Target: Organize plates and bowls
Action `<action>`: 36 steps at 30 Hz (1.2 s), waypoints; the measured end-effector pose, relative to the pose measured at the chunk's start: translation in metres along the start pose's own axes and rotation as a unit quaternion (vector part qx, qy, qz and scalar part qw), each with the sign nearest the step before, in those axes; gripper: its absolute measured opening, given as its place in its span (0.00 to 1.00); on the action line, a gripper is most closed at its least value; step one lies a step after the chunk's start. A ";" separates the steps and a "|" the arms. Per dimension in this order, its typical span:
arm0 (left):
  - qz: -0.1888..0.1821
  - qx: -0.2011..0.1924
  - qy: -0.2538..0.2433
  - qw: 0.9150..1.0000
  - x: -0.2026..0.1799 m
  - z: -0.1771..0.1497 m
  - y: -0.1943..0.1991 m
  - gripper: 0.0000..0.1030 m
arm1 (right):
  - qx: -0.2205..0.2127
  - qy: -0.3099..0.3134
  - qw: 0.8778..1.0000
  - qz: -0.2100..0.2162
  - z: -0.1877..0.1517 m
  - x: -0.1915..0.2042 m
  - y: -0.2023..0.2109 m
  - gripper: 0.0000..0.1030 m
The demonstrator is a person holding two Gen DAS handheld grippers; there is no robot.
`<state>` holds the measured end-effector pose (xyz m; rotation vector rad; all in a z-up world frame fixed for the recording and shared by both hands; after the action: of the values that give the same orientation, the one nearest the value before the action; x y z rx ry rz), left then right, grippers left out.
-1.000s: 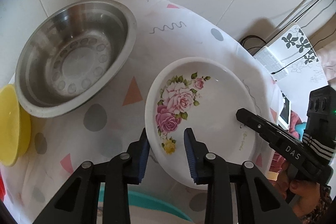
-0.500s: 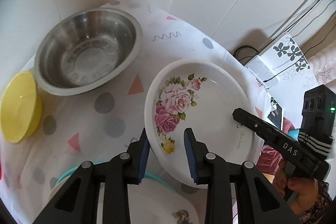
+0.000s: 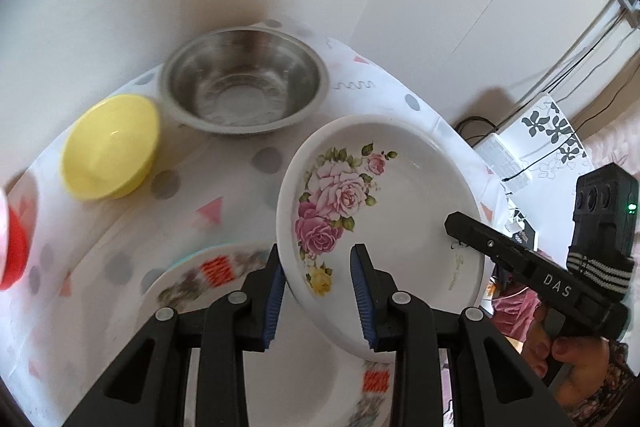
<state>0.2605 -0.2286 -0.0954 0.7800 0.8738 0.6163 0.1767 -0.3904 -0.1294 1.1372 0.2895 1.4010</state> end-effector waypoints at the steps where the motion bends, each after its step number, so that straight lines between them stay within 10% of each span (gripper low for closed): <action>1: 0.004 -0.004 0.002 1.000 0.004 -0.005 0.006 0.31 | 0.002 0.004 1.000 0.004 -0.002 0.005 0.000 0.11; 36: 0.037 -0.009 0.114 0.993 0.070 -0.112 0.042 0.31 | 0.137 0.088 0.987 0.007 -0.085 0.073 -0.036 0.11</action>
<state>0.1946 -0.1140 -0.1378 0.7368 1.0503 0.7892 0.1515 -0.2810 -0.1651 1.2399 0.6177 1.5085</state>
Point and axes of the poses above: each gripper's, at about its wrist camera, not at the fingertips, and y roughly against the way its jaws point, x to its left, z to its top, the point moved 6 cm from there along -y, roughly the way its jaws point, and after that the axes turned 10 degrees about -z, right-handed, at the moved point
